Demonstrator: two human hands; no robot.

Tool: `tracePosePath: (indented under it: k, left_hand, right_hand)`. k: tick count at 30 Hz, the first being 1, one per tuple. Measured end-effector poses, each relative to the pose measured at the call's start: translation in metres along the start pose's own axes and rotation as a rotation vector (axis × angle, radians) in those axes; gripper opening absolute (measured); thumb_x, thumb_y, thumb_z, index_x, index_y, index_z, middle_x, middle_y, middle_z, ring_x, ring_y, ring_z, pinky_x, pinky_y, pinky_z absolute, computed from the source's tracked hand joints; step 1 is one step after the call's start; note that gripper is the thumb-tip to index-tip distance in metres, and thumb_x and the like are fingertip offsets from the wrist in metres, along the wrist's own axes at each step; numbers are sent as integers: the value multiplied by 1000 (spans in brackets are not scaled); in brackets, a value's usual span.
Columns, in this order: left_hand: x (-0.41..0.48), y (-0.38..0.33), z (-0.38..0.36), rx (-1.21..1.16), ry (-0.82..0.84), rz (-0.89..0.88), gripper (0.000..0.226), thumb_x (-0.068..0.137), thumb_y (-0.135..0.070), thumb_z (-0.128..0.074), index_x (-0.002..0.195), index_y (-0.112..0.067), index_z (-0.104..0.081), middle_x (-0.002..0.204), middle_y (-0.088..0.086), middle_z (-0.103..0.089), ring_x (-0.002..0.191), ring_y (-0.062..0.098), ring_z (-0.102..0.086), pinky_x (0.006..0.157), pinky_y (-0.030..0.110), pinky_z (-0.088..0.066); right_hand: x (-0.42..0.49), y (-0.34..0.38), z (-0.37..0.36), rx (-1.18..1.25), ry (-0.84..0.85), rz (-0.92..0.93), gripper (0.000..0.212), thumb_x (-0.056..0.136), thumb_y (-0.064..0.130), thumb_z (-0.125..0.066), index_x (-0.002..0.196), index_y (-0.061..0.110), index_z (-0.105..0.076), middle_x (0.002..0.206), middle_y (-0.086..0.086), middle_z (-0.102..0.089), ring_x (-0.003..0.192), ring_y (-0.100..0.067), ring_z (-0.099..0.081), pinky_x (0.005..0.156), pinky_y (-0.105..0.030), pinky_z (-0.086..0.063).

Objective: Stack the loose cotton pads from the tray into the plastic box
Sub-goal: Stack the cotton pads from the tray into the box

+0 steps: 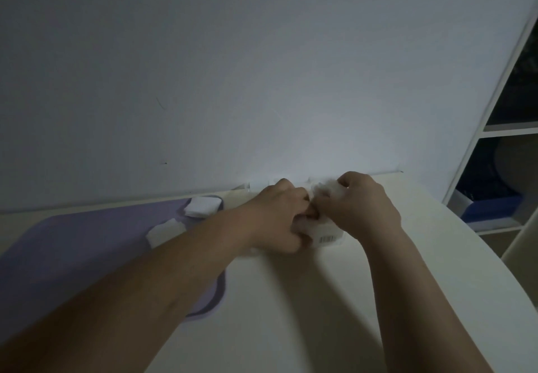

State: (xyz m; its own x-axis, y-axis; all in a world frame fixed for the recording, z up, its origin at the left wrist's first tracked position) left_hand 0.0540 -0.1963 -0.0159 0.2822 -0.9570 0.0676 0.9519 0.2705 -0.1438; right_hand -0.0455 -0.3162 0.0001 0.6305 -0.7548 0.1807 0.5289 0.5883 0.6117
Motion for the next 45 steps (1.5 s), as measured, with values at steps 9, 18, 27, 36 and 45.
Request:
tracePosePath:
  k: [9, 18, 27, 36, 45]
  left_hand:
    - [-2, 5, -5, -13, -94, -82, 41, 84, -55, -54, 117, -37, -71, 103, -18, -63, 116, 16, -47, 106, 32, -41]
    - [-7, 5, 2, -224, -200, -141, 16, 83, -8, -54, 70, -12, -63, 69, -5, -57, 71, 17, -54, 74, 41, -47]
    - [-26, 14, 1, -384, -467, -115, 11, 89, -23, -73, 96, -18, -79, 97, -19, -64, 94, 1, -62, 88, 23, -51]
    - [-60, 8, -4, -217, -400, -47, 39, 97, -23, -46, 123, -10, -72, 136, 8, -66, 129, 22, -55, 120, 28, -30]
    - [-165, 158, 11, -319, -508, 763, 40, 92, -11, -64, 132, -10, -65, 135, 8, -65, 126, 26, -61, 101, 23, -40]
  right_hand:
    - [-5, 8, -1, -191, 58, 50, 21, 79, 33, -66, 94, 24, -55, 87, 2, -67, 80, -24, -65, 61, -28, -39]
    - [-10, 22, -14, -341, 63, 20, 20, 73, 35, -62, 88, 21, -63, 79, 5, -59, 66, -17, -54, 63, -25, -36]
    - [-18, 27, 1, -324, 47, 49, 15, 75, 27, -69, 83, 17, -61, 78, 1, -61, 64, -21, -56, 56, -23, -34]
    - [-20, 35, -2, -333, -105, 93, 34, 92, 52, -59, 88, 19, -68, 92, -1, -66, 77, -28, -62, 67, -30, -42]
    - [-103, 117, -89, 242, 168, 623, 27, 94, 40, -56, 94, 19, -73, 95, -3, -71, 89, -23, -67, 80, -39, -54]
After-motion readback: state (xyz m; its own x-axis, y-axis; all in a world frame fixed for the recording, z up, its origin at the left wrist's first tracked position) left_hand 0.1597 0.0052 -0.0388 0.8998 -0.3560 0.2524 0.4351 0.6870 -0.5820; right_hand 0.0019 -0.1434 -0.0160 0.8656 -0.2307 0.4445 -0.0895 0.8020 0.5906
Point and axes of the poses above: each hand's wrist, its own x-axis towards the middle knuckle, its own z-axis out of the back of the hand, y = z × x, the point moved 5 cm from there along x, towards the middle knuckle
